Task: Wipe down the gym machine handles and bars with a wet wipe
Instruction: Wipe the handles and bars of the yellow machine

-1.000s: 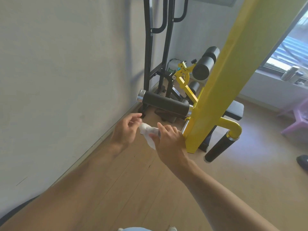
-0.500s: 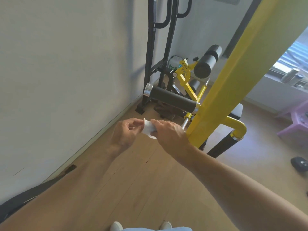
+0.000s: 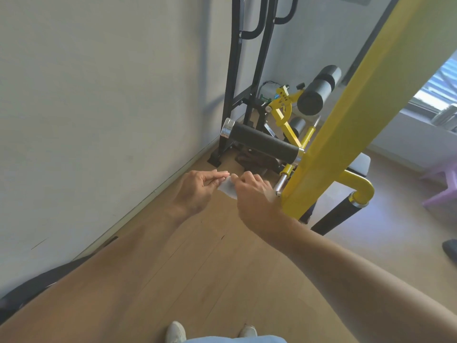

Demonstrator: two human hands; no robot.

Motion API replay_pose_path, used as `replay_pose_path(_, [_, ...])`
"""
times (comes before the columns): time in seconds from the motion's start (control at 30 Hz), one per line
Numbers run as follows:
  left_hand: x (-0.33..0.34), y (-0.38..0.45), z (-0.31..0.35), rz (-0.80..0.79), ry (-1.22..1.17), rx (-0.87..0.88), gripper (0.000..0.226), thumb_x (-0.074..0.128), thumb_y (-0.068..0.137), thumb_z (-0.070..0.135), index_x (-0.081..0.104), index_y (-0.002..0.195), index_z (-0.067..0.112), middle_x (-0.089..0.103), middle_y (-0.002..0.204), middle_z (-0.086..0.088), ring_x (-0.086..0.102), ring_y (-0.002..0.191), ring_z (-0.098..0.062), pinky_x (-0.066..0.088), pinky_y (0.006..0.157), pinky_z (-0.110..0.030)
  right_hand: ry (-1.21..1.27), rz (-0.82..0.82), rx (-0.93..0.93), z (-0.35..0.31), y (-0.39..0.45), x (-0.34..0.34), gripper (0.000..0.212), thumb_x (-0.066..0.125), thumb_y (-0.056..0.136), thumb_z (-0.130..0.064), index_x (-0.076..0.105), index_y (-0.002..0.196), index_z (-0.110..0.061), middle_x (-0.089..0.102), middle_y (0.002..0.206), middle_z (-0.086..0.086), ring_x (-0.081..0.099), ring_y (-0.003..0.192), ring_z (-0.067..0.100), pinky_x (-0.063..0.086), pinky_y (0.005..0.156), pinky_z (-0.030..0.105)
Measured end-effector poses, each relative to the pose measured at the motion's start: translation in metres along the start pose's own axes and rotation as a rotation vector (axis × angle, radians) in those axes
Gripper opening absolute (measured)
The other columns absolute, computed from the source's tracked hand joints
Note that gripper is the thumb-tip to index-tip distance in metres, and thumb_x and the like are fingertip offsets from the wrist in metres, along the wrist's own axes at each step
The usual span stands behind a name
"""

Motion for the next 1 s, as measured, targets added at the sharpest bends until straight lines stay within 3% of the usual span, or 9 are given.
replay_pose_path(0.07, [0.000,-0.002,-0.001,0.004,-0.009,0.002,0.024,0.064,0.097,0.024,0.073,0.119,0.021,0.070,0.123,0.006,0.057,0.120,0.001,0.044,0.089,-0.003,0.178,0.125,0.008,0.000,-0.010,-0.002,0.053,0.068,0.091,-0.042,0.057,0.134,-0.014,0.064,0.122,0.004,0.059,0.109,0.024,0.047,0.093,0.036])
replay_pose_path(0.17, [0.001,-0.005,-0.002,0.029,-0.046,-0.019,0.023,0.066,0.096,0.023,0.074,0.117,0.019,0.071,0.122,0.000,0.061,0.120,-0.008,0.049,0.092,-0.015,0.322,0.301,0.068,0.013,-0.013,-0.012,0.027,0.067,0.094,-0.037,0.075,0.107,-0.015,0.073,0.105,0.002,0.068,0.088,0.020,0.052,0.071,0.028])
replay_pose_path(0.27, [0.004,-0.008,-0.002,0.044,-0.089,-0.047,0.026,0.065,0.095,0.029,0.073,0.118,0.018,0.073,0.119,-0.001,0.064,0.115,-0.011,0.050,0.088,-0.014,0.427,0.186,0.152,0.020,0.001,-0.015,0.019,0.072,0.091,-0.031,0.072,0.100,-0.014,0.069,0.106,0.001,0.059,0.082,0.013,0.039,0.061,0.007])
replay_pose_path(0.33, [0.005,-0.010,0.000,0.043,-0.085,-0.046,0.029,0.065,0.095,0.033,0.073,0.118,0.018,0.073,0.119,-0.001,0.064,0.116,-0.011,0.049,0.082,-0.008,0.432,0.082,0.111,0.013,0.008,-0.013,0.023,0.072,0.092,-0.027,0.072,0.109,-0.011,0.066,0.109,0.003,0.056,0.084,0.010,0.039,0.059,0.004])
replay_pose_path(0.43, [0.004,-0.011,0.001,0.050,-0.073,-0.055,0.024,0.069,0.093,0.028,0.075,0.115,0.020,0.072,0.119,-0.001,0.059,0.117,0.001,0.041,0.082,0.002,0.091,-0.034,0.115,0.012,0.002,-0.007,0.020,0.058,0.101,-0.023,0.069,0.114,-0.013,0.067,0.108,0.005,0.067,0.094,0.020,0.050,0.073,0.022])
replay_pose_path(0.5, [0.005,-0.011,0.000,0.050,-0.101,-0.063,0.022,0.072,0.091,0.024,0.076,0.113,0.022,0.072,0.119,0.000,0.056,0.114,0.007,0.038,0.081,0.006,-0.176,-0.007,0.164,0.019,-0.006,-0.010,0.016,0.054,0.102,-0.020,0.069,0.106,-0.014,0.070,0.097,0.002,0.070,0.089,0.021,0.049,0.067,0.029])
replay_pose_path(0.7, [0.012,-0.012,0.001,0.015,-0.150,-0.055,0.031,0.073,0.087,0.040,0.076,0.114,0.024,0.073,0.117,0.004,0.059,0.121,-0.002,0.042,0.083,0.003,0.013,-0.036,0.069,-0.001,0.005,-0.006,0.021,0.051,0.105,-0.031,0.062,0.116,-0.016,0.070,0.104,-0.002,0.069,0.091,0.018,0.047,0.070,0.027])
replay_pose_path(0.9, [0.011,-0.011,-0.002,0.073,-0.191,-0.097,0.021,0.075,0.088,0.027,0.077,0.109,0.025,0.075,0.112,0.001,0.060,0.115,0.003,0.042,0.083,0.001,-0.430,-0.008,0.124,0.030,-0.024,-0.012,0.015,0.057,0.098,-0.024,0.067,0.097,-0.014,0.066,0.079,-0.001,0.070,0.072,0.015,0.039,0.054,0.025])
replay_pose_path(1.0, [0.012,-0.012,0.002,0.104,-0.156,-0.069,0.021,0.074,0.089,0.024,0.077,0.109,0.021,0.074,0.112,0.000,0.063,0.117,-0.004,0.048,0.087,-0.006,-0.337,0.075,0.081,0.016,-0.021,-0.011,0.012,0.060,0.096,-0.025,0.065,0.099,-0.015,0.070,0.083,-0.002,0.071,0.071,0.015,0.043,0.053,0.024])
Point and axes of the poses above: each hand's wrist, its own y-axis towards the middle knuckle, its own x-axis out of the palm, z = x × y, the point moved 6 cm from there along y, towards the middle knuckle
